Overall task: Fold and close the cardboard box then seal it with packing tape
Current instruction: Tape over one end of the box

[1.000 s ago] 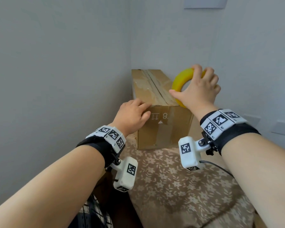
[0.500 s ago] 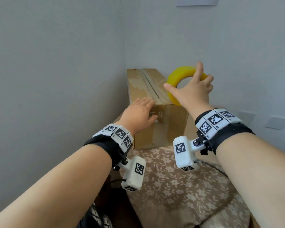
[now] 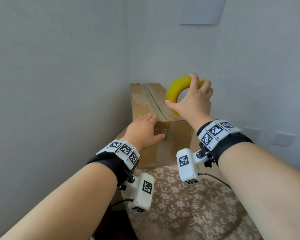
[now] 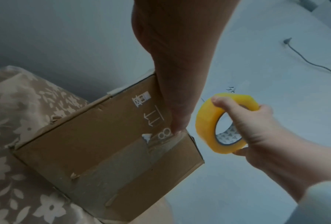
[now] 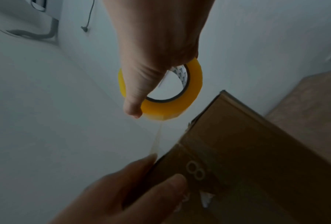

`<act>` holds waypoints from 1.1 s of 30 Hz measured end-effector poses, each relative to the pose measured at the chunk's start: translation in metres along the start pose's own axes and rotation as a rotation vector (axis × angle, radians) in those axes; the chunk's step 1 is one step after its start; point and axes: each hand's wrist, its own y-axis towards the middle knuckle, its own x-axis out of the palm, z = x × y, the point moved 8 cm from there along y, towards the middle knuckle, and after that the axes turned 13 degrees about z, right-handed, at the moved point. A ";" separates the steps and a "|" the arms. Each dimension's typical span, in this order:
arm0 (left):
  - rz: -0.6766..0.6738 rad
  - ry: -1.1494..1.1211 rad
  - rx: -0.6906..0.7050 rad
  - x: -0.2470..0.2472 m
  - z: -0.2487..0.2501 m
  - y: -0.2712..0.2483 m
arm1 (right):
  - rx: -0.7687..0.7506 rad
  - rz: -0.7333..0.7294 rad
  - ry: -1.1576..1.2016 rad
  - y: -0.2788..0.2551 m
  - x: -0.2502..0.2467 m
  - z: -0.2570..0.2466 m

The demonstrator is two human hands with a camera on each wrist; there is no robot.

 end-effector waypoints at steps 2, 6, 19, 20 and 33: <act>-0.038 0.048 -0.002 0.002 0.000 0.002 | -0.055 -0.002 -0.109 0.001 0.000 0.007; -0.113 0.118 -0.007 0.006 0.003 0.004 | -0.132 0.001 -0.254 0.005 -0.002 0.023; -0.222 0.222 0.032 0.016 0.025 0.021 | -0.117 -0.021 -0.235 -0.007 0.005 0.037; -0.219 0.188 0.063 0.015 0.028 0.023 | -0.081 0.011 -0.176 -0.005 0.000 0.040; -0.164 0.038 0.119 0.018 0.037 0.027 | 0.324 -0.008 0.167 -0.006 0.006 0.058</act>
